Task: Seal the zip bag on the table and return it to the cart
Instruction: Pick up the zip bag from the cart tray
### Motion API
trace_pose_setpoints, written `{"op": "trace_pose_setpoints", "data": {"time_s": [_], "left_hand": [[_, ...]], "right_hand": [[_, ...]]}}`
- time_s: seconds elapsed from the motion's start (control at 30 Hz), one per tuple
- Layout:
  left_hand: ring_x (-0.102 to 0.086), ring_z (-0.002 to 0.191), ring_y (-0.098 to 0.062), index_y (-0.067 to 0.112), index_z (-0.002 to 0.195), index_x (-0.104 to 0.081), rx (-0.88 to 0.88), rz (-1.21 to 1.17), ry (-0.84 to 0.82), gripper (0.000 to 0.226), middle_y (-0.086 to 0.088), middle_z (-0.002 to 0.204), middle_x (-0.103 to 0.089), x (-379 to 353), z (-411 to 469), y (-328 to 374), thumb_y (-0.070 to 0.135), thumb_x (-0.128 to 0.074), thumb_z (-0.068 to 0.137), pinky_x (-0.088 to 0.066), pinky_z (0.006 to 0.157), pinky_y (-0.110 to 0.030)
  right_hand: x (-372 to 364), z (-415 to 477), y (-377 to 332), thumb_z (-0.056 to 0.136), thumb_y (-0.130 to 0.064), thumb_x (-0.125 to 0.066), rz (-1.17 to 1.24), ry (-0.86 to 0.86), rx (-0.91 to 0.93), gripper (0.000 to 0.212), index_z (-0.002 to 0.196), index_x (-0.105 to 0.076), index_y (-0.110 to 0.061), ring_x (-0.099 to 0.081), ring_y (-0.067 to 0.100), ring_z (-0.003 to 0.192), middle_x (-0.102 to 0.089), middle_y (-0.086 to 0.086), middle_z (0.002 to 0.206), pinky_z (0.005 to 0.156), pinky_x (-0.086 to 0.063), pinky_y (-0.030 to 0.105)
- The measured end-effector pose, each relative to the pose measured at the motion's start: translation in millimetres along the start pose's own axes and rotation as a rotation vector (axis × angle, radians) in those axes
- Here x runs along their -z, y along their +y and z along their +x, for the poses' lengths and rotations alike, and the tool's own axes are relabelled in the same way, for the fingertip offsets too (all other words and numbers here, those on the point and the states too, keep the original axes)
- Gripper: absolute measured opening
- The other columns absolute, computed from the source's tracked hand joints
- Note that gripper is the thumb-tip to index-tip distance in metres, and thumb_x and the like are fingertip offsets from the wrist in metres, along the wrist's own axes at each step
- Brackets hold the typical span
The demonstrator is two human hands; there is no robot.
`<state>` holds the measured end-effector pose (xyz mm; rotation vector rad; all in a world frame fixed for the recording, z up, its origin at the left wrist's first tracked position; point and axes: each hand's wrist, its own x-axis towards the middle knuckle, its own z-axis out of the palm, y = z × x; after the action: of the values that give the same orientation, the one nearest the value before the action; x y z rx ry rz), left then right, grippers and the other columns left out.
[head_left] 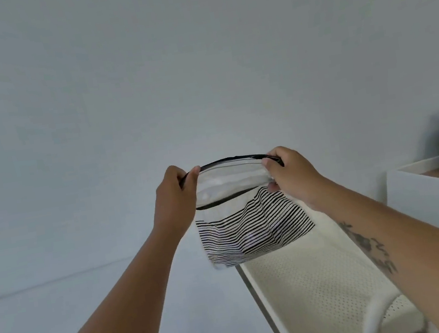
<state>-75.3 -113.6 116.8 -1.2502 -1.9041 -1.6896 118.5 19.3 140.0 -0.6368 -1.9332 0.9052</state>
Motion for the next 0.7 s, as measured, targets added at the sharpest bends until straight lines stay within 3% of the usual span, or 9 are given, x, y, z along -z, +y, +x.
{"op": "trace_pose_setpoints", "data": {"time_s": [0.17,0.23,0.3,0.43,0.53,0.57,0.63,0.7], "left_hand": [[-0.038,0.053,-0.013,0.021,0.074,-0.040,0.012,0.101,0.078,0.038,0.006,0.061,-0.046,55.8,17.2,-29.5,0.053,-0.051,0.090,-0.035,0.050,-0.028],[-0.038,0.052,-0.014,0.023,0.073,-0.037,-0.001,0.159,0.101,0.036,0.006,0.060,-0.045,75.3,16.9,-41.0,0.052,-0.049,0.091,-0.034,0.049,-0.030],[-0.037,0.052,-0.014,0.024,0.073,-0.035,-0.002,0.201,0.113,0.035,0.006,0.059,-0.045,91.2,10.5,-53.9,0.050,-0.048,0.092,-0.034,0.048,-0.030],[-0.039,0.053,-0.009,0.026,0.071,-0.038,0.100,0.178,0.121,0.034,0.005,0.062,-0.046,108.2,-27.9,-89.7,0.048,-0.055,0.089,-0.035,0.050,-0.028],[-0.042,0.055,-0.005,0.027,0.070,-0.043,0.178,0.143,0.087,0.031,0.007,0.062,-0.047,110.8,-71.2,-116.6,0.044,-0.063,0.085,-0.036,0.053,-0.025],[-0.042,0.054,-0.004,0.028,0.071,-0.044,0.199,0.133,0.072,0.030,0.008,0.061,-0.047,111.3,-84.7,-123.2,0.045,-0.064,0.084,-0.037,0.053,-0.025],[-0.046,0.054,-0.006,0.028,0.073,-0.048,0.243,0.099,0.051,0.028,0.003,0.063,-0.051,112.9,-107.0,-132.9,0.049,-0.063,0.084,-0.042,0.054,-0.030],[-0.058,0.061,-0.017,0.028,0.078,-0.052,0.285,0.067,0.028,0.024,0.000,0.073,-0.058,115.8,-124.6,-141.4,0.048,-0.063,0.085,-0.049,0.059,-0.034]], "right_hand": [[-68.5,11.3,-17.1,0.098,-0.022,-0.050,0.130,-0.040,0.052,0.013,0.091,-0.058,-0.015,-0.068,0.022,0.068,-0.060,0.003,0.089,0.048,-0.049,0.012],[-95.9,11.8,-20.6,0.097,-0.021,-0.052,0.167,-0.023,0.083,0.012,0.091,-0.059,-0.012,-0.067,0.025,0.080,-0.060,0.001,0.086,0.063,-0.057,0.024],[-122.0,6.2,-18.8,0.095,-0.020,-0.053,0.184,-0.014,0.099,0.011,0.089,-0.059,-0.012,-0.061,0.022,0.081,-0.059,-0.003,0.080,0.075,-0.055,0.033],[-167.0,-24.9,8.8,0.093,-0.016,-0.055,0.220,-0.033,0.078,0.011,0.084,-0.060,-0.012,-0.052,0.012,0.071,-0.058,-0.005,0.074,0.061,-0.040,0.016],[-191.2,-56.6,40.5,0.092,-0.017,-0.057,0.284,-0.004,-0.021,0.012,0.082,-0.061,-0.016,-0.055,0.012,0.071,-0.062,-0.005,0.075,0.058,-0.040,0.010],[-197.7,-66.9,51.0,0.092,-0.018,-0.057,0.288,-0.005,-0.055,0.011,0.082,-0.061,-0.018,-0.058,0.014,0.073,-0.063,-0.004,0.077,0.063,-0.042,0.012],[-207.7,-84.9,68.0,0.093,-0.019,-0.057,0.302,-0.034,-0.124,0.012,0.082,-0.062,-0.021,-0.063,0.023,0.080,-0.065,-0.001,0.080,0.075,-0.052,0.029],[-212.8,-100.0,79.7,0.093,-0.019,-0.057,0.300,-0.040,-0.167,0.015,0.080,-0.061,-0.025,-0.064,0.023,0.079,-0.064,-0.001,0.079,0.077,-0.054,0.042]]}}
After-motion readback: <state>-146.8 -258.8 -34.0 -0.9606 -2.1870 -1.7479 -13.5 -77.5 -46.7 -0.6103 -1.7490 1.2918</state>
